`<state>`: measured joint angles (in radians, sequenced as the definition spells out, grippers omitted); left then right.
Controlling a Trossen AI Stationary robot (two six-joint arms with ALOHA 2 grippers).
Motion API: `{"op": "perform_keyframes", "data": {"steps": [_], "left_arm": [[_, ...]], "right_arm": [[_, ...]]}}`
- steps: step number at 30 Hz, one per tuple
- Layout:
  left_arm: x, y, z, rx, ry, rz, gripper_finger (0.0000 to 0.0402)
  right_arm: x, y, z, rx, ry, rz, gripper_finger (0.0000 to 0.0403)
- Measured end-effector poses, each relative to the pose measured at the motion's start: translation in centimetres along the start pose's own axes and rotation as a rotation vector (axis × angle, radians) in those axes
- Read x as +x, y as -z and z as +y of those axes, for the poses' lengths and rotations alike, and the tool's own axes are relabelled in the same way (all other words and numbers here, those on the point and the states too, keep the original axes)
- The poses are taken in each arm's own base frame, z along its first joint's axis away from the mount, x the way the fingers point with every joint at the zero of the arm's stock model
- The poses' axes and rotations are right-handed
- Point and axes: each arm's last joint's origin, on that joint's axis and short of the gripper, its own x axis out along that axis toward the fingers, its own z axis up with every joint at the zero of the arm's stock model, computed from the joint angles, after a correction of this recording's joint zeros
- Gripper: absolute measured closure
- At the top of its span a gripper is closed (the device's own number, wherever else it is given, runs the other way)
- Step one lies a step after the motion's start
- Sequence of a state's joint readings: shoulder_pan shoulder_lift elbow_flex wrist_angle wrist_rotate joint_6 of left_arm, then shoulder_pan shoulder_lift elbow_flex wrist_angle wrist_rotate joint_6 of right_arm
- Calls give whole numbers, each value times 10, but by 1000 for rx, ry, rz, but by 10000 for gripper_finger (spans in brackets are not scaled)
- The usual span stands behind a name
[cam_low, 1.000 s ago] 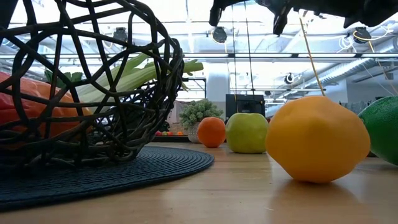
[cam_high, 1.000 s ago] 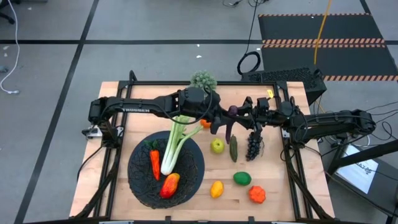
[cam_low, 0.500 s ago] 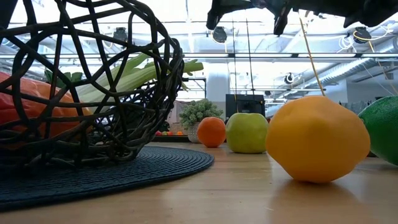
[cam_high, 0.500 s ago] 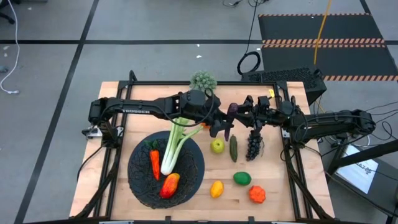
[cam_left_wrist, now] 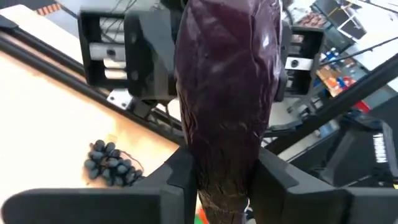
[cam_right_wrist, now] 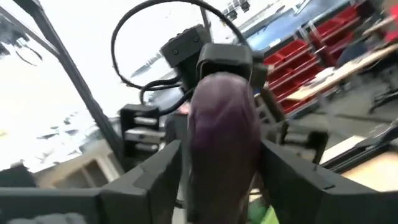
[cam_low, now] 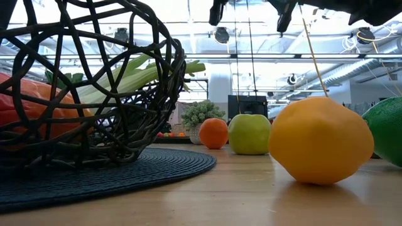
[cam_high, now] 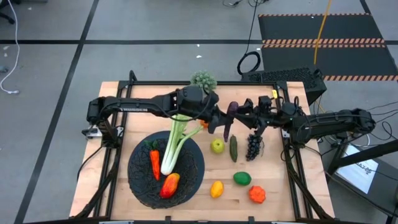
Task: Build produce basket
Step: Put the purple eggplant into the black wire basket
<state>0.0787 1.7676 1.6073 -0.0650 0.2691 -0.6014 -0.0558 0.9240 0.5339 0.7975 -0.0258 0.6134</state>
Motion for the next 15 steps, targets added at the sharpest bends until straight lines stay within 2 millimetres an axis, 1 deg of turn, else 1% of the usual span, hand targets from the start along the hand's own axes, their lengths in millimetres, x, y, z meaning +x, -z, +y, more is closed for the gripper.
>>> {"op": "perform_keyframes", "data": {"steps": [3,5,8,11,13,15], "left_arm": [[-16,-5,-9,36,-3,13,276],[-32,-9,-17,68,-18,37,269],[-52,-11,-25,124,-48,67,273],[-76,-12,-33,145,-77,109,282],[-92,-13,-40,139,-91,125,284],[-102,-12,-45,123,-106,137,282]], "right_arm": [[-1,2,5,71,-16,8,178],[-2,3,9,102,-12,0,176],[-4,5,16,108,-2,-8,182],[-5,9,20,124,27,-17,191],[-6,10,23,130,45,-30,196],[-6,12,25,135,76,-48,201]]}}
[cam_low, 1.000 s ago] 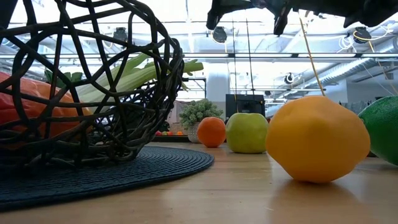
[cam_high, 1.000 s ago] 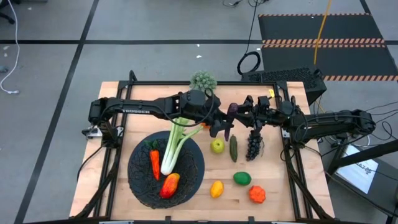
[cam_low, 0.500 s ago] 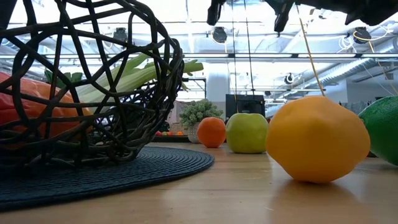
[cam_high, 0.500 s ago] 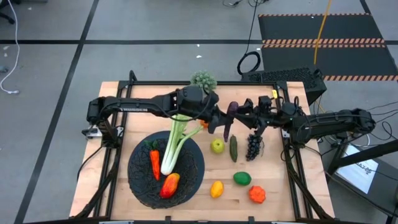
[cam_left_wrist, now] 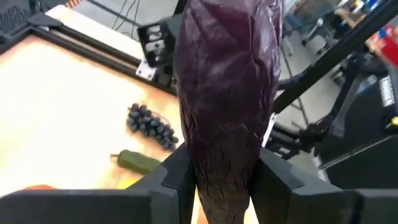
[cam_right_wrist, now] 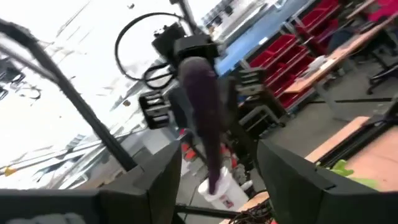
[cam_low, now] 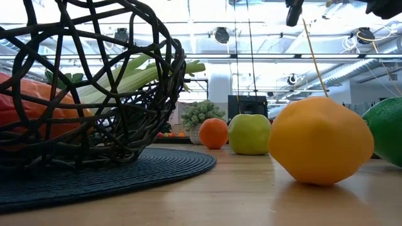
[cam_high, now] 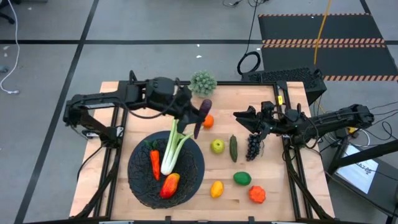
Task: Build produce basket
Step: Put the purple eggplant into the black wire basket
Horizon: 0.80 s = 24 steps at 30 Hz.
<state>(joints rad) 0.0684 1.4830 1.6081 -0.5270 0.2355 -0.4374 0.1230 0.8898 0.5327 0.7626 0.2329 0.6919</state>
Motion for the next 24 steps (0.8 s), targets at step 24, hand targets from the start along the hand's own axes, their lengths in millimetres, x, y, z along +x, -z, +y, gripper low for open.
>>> {"op": "perform_keyframes", "data": {"steps": [24], "left_arm": [[-19,11,-43,-755,93,16,270]], "right_arm": [[-4,21,-1,-8,-102,319,255]]}}
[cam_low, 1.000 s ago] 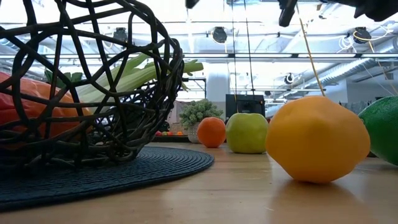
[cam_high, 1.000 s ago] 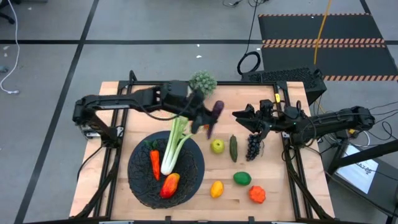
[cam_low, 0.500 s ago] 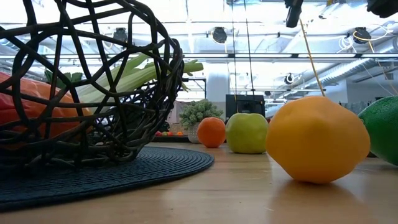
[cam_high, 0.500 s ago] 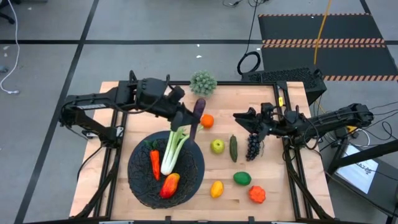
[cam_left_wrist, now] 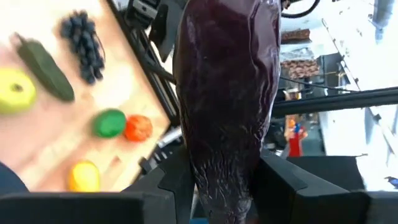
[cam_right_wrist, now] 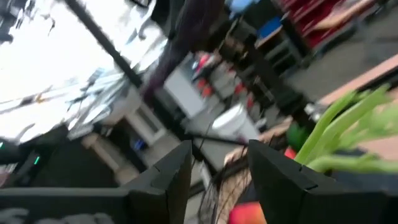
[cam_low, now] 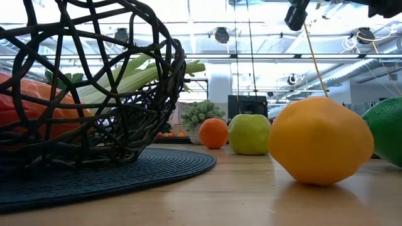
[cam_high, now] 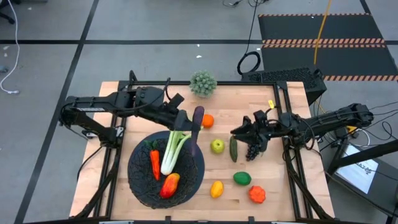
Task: Build produce basket
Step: Put the purple eggplant into the black wire basket
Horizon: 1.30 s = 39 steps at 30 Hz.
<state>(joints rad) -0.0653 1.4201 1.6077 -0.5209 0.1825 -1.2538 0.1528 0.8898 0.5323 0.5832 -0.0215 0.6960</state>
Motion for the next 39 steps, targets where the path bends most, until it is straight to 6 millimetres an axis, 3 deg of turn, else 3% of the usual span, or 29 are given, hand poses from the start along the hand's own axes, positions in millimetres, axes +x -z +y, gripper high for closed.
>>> {"op": "perform_keyframes", "data": {"steps": [11,20,34,39], "left_arm": [[4,46,-13,-123,24,143,270],[3,76,-21,-174,21,180,270],[2,85,-23,-97,4,49,270],[2,83,-22,74,-7,-9,270]], "right_arm": [[-2,15,-1,21,-128,273,264],[-3,21,6,26,-181,321,264],[-4,31,15,36,-243,393,264],[-5,33,18,37,-258,405,264]]}}
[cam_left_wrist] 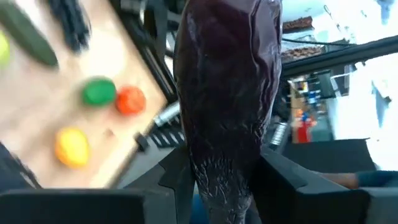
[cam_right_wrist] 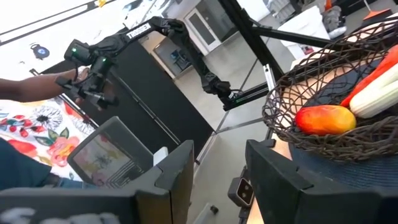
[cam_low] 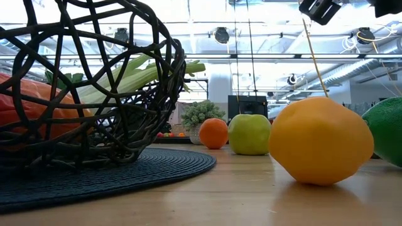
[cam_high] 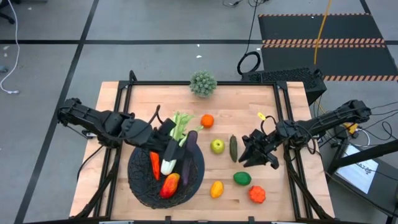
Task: Build produce basket
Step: Put the purple eggplant into the black wire basket
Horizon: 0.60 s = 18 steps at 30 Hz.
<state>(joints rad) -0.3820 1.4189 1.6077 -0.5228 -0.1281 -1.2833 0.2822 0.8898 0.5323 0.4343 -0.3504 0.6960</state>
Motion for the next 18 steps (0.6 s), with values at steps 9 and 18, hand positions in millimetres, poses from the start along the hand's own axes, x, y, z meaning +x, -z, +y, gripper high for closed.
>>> {"op": "perform_keyframes", "data": {"steps": [9,18], "left_arm": [[0,-1,1,510,-29,-33,270],[0,-3,2,965,-71,-58,270]], "right_arm": [[0,1,0,1,3,3,264],[0,2,-2,4,28,12,264]]}}
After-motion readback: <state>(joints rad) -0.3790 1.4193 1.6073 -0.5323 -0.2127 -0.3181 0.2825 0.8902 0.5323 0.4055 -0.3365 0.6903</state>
